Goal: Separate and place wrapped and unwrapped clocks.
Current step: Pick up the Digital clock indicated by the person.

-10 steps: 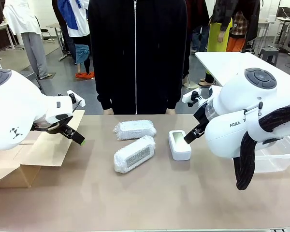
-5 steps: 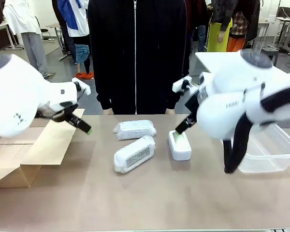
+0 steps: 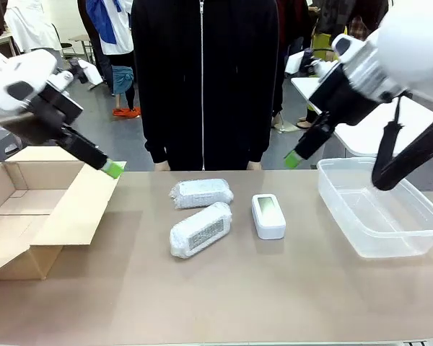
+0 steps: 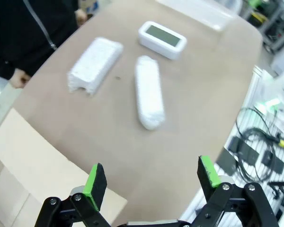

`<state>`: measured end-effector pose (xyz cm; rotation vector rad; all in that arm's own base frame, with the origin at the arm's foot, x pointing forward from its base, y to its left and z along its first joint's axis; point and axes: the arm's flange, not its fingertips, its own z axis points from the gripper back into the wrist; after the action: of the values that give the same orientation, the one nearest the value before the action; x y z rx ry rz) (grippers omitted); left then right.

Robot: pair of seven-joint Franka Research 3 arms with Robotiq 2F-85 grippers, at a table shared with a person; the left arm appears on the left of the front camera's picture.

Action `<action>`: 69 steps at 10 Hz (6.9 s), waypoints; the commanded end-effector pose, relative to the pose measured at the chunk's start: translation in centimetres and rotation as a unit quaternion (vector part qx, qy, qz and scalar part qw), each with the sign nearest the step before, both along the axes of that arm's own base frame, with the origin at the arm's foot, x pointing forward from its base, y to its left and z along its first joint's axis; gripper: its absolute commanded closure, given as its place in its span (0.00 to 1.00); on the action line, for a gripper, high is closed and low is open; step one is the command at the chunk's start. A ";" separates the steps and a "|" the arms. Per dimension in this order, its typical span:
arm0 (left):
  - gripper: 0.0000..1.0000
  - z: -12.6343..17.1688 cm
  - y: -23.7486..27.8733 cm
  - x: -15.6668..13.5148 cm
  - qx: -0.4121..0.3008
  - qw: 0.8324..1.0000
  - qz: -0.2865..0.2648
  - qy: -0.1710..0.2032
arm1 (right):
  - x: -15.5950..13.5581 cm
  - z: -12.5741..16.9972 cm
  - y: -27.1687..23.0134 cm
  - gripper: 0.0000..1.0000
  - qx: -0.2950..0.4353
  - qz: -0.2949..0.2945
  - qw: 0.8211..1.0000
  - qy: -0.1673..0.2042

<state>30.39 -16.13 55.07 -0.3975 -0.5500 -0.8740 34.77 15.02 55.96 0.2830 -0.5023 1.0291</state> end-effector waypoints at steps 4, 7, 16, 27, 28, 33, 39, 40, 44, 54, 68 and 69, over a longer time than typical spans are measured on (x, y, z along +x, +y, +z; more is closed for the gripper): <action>0.00 -1.9 7.3 -5.1 0.018 0.997 0.004 -0.079 | -3.1 0.6 -5.3 0.00 0.054 0.047 0.995 -0.072; 0.00 -1.5 10.0 -5.1 0.028 0.996 0.025 -0.082 | -3.4 1.6 -7.8 0.00 0.065 0.019 0.992 -0.110; 0.00 4.0 10.4 -1.5 0.021 0.996 0.039 -0.072 | -2.9 2.4 -8.5 0.00 0.058 -0.003 0.993 -0.107; 0.00 4.0 10.4 -1.5 0.021 0.996 0.039 -0.072 | -2.9 2.4 -8.5 0.00 0.058 -0.003 0.993 -0.107; 0.00 4.0 10.4 -1.5 0.021 0.996 0.039 -0.072 | -2.9 2.4 -8.5 0.00 0.058 -0.003 0.993 -0.107; 0.00 4.0 10.4 -1.5 0.021 0.996 0.039 -0.072 | -2.9 2.4 -8.5 0.00 0.058 -0.003 0.993 -0.107; 0.00 4.0 10.4 -1.5 0.021 0.996 0.039 -0.072 | -2.9 2.4 -8.5 0.00 0.058 -0.003 0.993 -0.107; 0.00 4.0 10.4 -1.5 0.021 0.996 0.039 -0.072 | -2.9 2.4 -8.5 0.00 0.058 -0.003 0.993 -0.107; 0.00 4.0 10.4 -1.5 0.021 0.996 0.039 -0.072 | -2.9 2.4 -8.5 0.00 0.058 -0.003 0.993 -0.107; 0.00 4.0 10.4 -1.5 0.021 0.996 0.039 -0.072 | -2.9 2.4 -8.5 0.00 0.058 -0.003 0.993 -0.107; 0.00 4.0 10.4 -1.5 0.021 0.996 0.039 -0.072 | 6.2 -9.8 6.5 0.00 -0.080 -0.439 0.885 0.133; 0.00 4.0 10.4 -1.5 0.021 0.996 0.039 -0.072 | 6.6 -10.8 6.9 0.00 -0.083 -0.454 0.878 0.124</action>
<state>28.90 -5.78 59.05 -0.2733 -0.6722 -0.8432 41.00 20.86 45.76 0.0503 -0.2114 0.1505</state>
